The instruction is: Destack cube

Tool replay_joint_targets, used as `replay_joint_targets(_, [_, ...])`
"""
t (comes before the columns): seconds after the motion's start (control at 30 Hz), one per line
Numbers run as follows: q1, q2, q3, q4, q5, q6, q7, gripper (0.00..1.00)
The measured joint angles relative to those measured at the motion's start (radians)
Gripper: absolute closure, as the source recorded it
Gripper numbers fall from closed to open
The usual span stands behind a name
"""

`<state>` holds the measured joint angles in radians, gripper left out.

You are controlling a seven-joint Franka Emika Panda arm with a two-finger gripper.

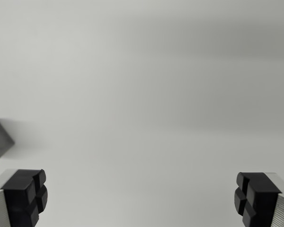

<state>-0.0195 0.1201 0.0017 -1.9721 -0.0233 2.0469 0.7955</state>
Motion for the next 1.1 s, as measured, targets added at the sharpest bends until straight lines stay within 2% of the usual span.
replay_joint_targets(0.6, [0.022,-0.026,0.019,-0.063,0.000,0.041,-0.001,0.00])
replay_joint_targets(1.1, [0.053,-0.053,0.045,-0.137,0.000,0.091,-0.004,0.00])
